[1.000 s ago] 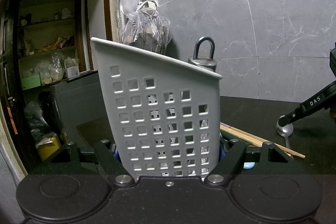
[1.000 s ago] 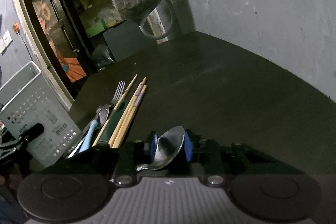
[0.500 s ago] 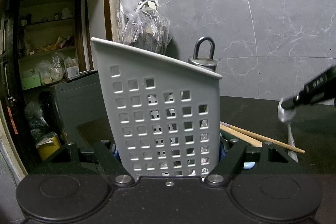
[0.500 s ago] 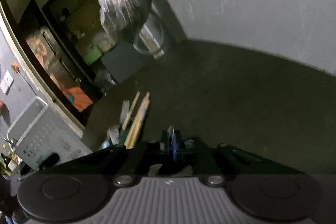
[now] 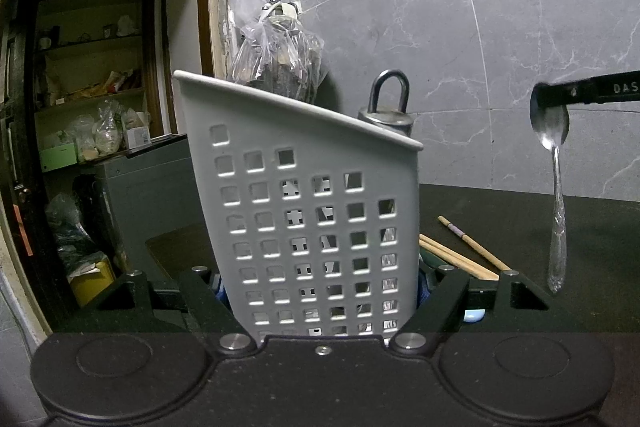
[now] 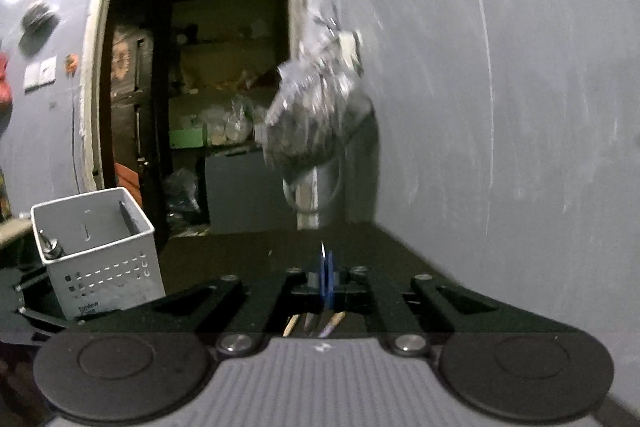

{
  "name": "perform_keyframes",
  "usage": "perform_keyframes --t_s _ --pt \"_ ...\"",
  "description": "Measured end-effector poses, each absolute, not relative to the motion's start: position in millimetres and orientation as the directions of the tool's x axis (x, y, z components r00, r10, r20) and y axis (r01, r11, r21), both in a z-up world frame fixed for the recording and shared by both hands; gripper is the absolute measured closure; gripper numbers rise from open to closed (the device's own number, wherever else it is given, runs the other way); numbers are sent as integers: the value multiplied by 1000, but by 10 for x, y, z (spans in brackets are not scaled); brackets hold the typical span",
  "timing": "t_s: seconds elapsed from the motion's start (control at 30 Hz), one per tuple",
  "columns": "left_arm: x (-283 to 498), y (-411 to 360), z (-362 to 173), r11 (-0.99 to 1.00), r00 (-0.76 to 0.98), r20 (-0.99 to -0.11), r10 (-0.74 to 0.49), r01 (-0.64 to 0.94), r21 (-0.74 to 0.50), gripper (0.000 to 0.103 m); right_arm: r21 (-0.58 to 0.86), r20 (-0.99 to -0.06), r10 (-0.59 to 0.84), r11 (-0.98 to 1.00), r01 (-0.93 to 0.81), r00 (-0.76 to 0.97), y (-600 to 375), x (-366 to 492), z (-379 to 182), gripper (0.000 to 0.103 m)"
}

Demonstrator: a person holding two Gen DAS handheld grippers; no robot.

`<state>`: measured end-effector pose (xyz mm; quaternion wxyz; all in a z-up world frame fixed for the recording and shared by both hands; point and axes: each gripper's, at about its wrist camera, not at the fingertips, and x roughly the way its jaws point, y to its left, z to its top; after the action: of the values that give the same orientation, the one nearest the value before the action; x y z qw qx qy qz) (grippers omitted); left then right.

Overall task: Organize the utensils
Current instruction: 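Lift the silver spoon and carry it toward the caddy with the right tool, then lower the spoon into the caddy and open the right tool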

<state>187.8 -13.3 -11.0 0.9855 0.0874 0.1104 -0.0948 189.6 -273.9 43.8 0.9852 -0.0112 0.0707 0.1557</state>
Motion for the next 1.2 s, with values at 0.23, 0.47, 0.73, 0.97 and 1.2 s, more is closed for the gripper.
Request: perform_keyframes --t_s 0.23,0.47,0.73,0.97,1.2 --pt "1880 -135 -111 967 958 -234 -167 206 151 25 -251 -22 260 933 -257 965 -2321 1523 336 101" --pt "1877 -133 -112 967 958 -234 -167 206 152 25 -368 37 272 898 -240 962 -2107 1205 170 101" --pt "1876 -131 -112 967 958 -234 -167 206 151 25 -428 65 326 863 -269 943 -2023 920 93 101" --pt "1876 -132 -113 967 958 -234 -168 206 151 25 -456 74 350 845 -280 934 -1989 805 71 101" --pt "1875 -131 -114 967 958 -234 -168 206 151 25 -460 66 351 841 -284 934 -1995 786 86 100"
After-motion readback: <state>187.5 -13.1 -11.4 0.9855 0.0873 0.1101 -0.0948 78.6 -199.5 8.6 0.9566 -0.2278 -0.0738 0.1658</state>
